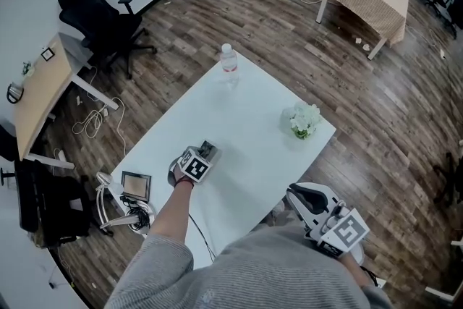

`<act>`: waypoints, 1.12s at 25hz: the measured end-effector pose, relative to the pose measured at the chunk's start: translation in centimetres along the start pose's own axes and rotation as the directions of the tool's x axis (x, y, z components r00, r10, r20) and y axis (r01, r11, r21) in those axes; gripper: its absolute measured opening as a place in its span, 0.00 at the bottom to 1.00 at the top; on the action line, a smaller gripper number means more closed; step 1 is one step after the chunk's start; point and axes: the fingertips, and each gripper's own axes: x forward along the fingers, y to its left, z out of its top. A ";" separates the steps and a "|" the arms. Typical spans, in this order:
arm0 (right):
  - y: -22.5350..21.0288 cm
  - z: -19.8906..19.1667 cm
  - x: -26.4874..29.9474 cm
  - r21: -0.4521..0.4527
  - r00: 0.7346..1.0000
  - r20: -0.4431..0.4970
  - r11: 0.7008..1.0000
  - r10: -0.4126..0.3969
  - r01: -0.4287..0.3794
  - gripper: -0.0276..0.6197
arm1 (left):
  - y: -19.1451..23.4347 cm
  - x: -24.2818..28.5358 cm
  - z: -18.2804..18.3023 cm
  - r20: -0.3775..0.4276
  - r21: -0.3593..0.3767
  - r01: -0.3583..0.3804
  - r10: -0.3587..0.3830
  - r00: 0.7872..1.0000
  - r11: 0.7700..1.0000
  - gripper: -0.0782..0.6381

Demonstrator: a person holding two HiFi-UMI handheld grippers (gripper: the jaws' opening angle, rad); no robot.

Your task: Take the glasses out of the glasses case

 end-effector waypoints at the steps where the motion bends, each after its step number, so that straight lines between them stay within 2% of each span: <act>1: 0.0 0.0 0.1 0.002 1.000 -0.001 1.000 0.001 -0.001 0.08 | 0.1 0.0 0.0 0.002 -0.002 -0.004 0.004 1.000 1.000 0.22; 5: -0.2 -0.1 0.5 0.012 1.000 -0.008 1.000 0.004 -0.004 0.08 | 0.2 0.0 0.2 0.008 -0.018 -0.014 0.014 1.000 1.000 0.16; 19: -0.1 0.3 1.4 -0.006 0.999 -0.001 0.999 0.033 -0.033 0.08 | 0.1 -0.9 0.5 0.030 -0.042 -0.012 0.013 0.999 0.999 0.15; 28: 1.1 0.6 1.6 0.006 0.997 -0.007 0.997 0.079 -0.079 0.08 | 0.6 -2.8 1.5 0.103 -0.066 -0.031 0.037 0.994 0.997 0.15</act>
